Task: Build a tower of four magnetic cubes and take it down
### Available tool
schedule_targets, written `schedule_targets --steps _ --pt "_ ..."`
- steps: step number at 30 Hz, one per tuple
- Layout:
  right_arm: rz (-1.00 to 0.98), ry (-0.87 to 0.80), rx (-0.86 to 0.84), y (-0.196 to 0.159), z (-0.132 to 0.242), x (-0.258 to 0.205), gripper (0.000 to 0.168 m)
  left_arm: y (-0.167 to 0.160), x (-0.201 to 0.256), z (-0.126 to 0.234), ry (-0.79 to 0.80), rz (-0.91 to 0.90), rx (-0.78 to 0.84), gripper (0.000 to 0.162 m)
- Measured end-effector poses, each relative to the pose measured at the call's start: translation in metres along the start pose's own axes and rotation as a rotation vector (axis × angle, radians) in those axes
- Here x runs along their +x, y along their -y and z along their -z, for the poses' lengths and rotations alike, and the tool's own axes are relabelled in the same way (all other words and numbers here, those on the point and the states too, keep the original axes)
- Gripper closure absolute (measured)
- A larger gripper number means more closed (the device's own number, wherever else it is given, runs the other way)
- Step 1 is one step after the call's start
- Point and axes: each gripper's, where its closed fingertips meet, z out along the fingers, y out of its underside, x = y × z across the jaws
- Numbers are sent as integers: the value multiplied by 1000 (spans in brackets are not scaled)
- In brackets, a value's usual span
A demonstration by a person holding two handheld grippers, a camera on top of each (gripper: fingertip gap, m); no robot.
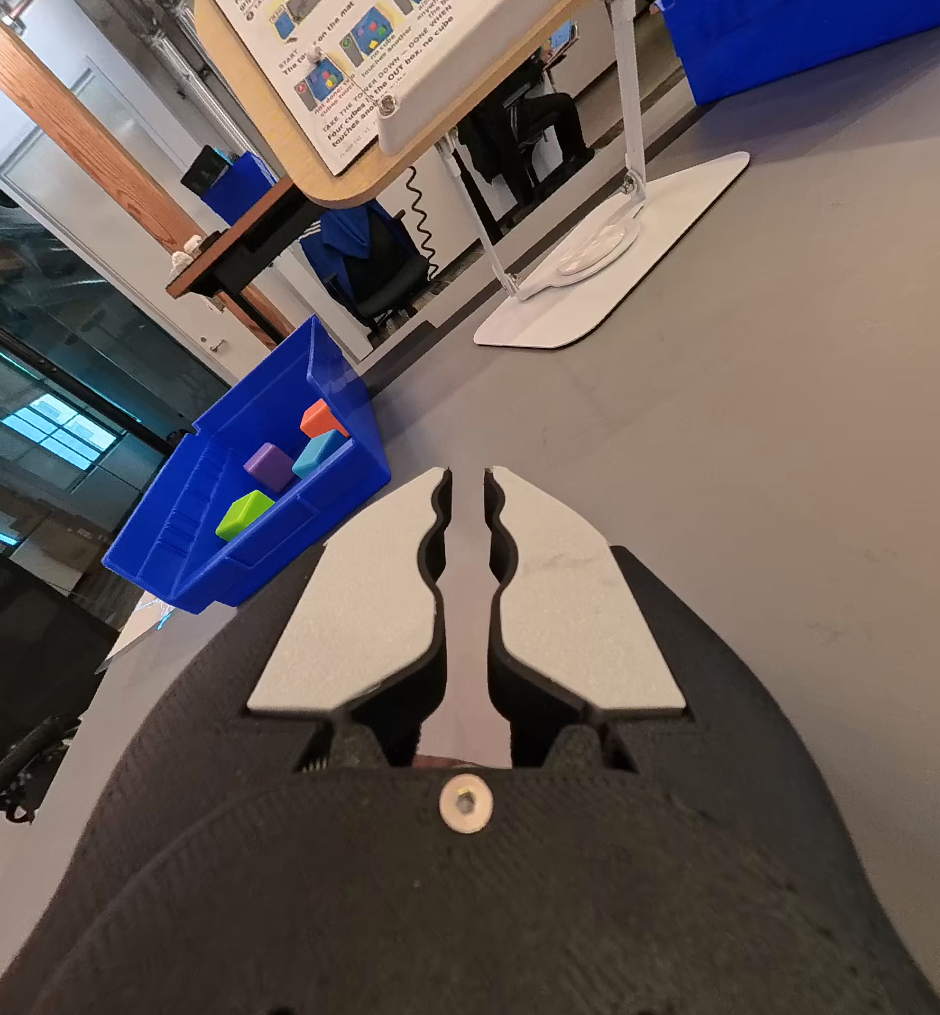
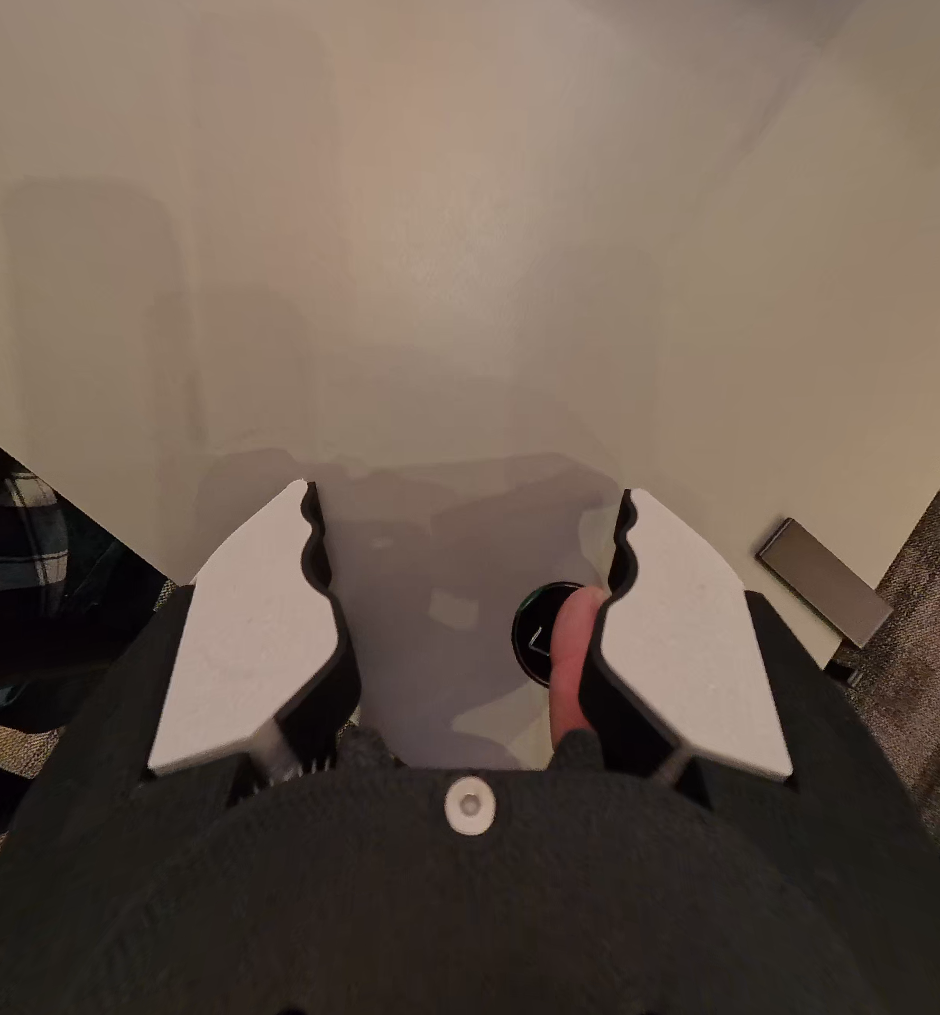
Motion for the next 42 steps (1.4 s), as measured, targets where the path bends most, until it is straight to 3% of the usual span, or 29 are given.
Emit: schedule_targets --steps 32,42 --pt "17 -25 -19 -9 -18 0 65 -12 13 -4 -1 -5 18 154" --pt "-58 -13 -52 -14 -20 3 63 -14 16 -7 -4 -19 0 154"
